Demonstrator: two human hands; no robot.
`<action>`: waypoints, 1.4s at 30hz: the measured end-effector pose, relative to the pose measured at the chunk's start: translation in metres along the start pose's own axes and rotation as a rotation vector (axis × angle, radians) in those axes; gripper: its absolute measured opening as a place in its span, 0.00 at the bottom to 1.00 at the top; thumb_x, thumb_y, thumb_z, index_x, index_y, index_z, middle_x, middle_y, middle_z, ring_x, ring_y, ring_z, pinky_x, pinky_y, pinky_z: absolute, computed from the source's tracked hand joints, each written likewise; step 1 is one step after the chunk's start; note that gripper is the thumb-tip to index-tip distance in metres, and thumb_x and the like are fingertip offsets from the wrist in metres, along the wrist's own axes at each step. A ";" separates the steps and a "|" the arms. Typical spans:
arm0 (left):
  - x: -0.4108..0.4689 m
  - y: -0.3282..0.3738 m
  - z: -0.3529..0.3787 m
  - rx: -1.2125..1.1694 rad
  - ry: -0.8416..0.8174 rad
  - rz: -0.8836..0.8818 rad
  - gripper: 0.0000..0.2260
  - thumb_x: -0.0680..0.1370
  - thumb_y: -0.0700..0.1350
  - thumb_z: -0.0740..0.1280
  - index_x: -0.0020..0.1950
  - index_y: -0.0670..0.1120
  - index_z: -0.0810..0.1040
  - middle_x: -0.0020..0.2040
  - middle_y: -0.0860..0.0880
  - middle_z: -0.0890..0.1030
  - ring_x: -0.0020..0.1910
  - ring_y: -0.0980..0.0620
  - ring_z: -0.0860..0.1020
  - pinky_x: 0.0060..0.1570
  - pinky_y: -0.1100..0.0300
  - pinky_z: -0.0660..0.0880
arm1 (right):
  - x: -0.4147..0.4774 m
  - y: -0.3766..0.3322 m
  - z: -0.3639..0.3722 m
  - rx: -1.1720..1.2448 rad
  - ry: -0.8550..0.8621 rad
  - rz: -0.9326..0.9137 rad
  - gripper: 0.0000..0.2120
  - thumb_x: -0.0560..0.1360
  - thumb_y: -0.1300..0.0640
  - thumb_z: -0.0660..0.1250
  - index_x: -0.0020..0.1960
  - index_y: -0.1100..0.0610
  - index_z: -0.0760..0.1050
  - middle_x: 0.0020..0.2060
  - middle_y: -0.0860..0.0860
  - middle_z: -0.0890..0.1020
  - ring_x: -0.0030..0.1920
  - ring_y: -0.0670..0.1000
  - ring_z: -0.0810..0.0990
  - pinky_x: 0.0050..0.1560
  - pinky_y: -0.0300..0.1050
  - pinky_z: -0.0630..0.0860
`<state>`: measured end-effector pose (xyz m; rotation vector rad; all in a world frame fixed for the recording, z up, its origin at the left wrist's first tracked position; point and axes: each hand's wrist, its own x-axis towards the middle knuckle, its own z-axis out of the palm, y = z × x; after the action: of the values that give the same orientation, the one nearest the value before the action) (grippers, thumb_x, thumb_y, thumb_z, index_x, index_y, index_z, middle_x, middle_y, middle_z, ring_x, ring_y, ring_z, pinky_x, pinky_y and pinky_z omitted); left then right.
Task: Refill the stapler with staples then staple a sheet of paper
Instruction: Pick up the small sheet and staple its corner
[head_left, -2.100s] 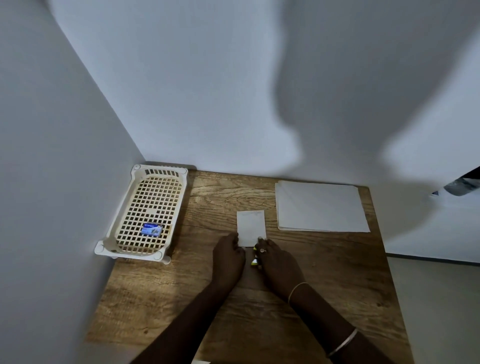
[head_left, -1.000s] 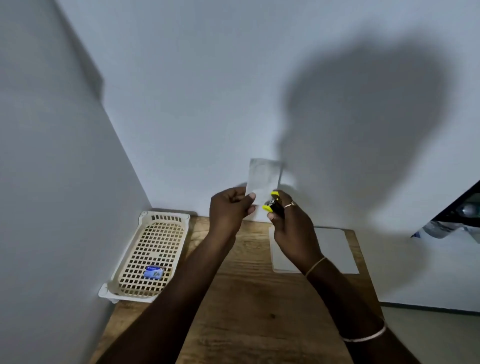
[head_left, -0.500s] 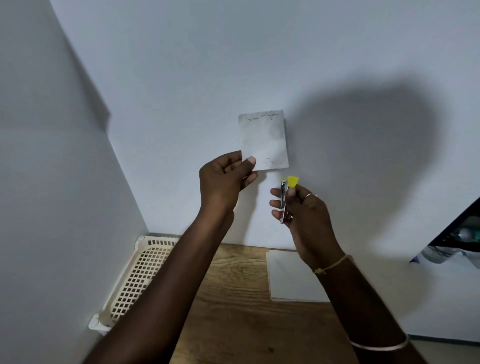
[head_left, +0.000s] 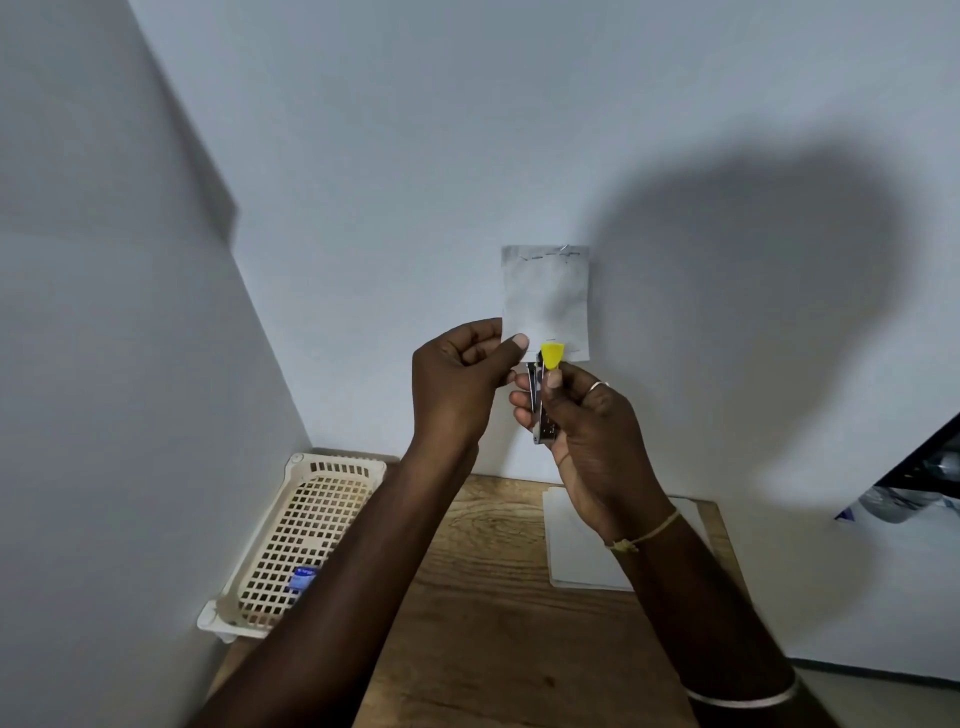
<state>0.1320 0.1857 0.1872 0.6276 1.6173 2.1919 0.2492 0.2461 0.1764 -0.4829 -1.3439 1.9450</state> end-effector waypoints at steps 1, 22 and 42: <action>0.000 0.000 -0.001 -0.001 -0.007 0.005 0.13 0.72 0.40 0.79 0.55 0.43 0.85 0.42 0.46 0.87 0.39 0.52 0.85 0.44 0.59 0.82 | 0.000 0.000 0.001 0.003 0.004 0.002 0.10 0.82 0.59 0.64 0.56 0.61 0.82 0.49 0.59 0.86 0.49 0.56 0.85 0.54 0.46 0.83; -0.010 -0.009 -0.008 -0.051 -0.108 -0.083 0.10 0.75 0.45 0.77 0.51 0.39 0.85 0.38 0.47 0.81 0.40 0.51 0.80 0.47 0.52 0.82 | 0.006 0.003 0.009 0.016 0.162 0.095 0.05 0.77 0.61 0.70 0.45 0.59 0.84 0.37 0.54 0.87 0.38 0.51 0.87 0.38 0.42 0.83; -0.016 -0.016 -0.003 0.011 -0.200 -0.080 0.16 0.72 0.49 0.79 0.34 0.37 0.83 0.32 0.39 0.82 0.27 0.47 0.75 0.32 0.56 0.77 | 0.007 0.009 0.010 -0.127 0.237 0.117 0.07 0.77 0.60 0.71 0.40 0.60 0.82 0.31 0.53 0.85 0.32 0.49 0.85 0.30 0.39 0.78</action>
<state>0.1443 0.1799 0.1690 0.7463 1.5254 1.9961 0.2346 0.2428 0.1726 -0.8440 -1.3144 1.8340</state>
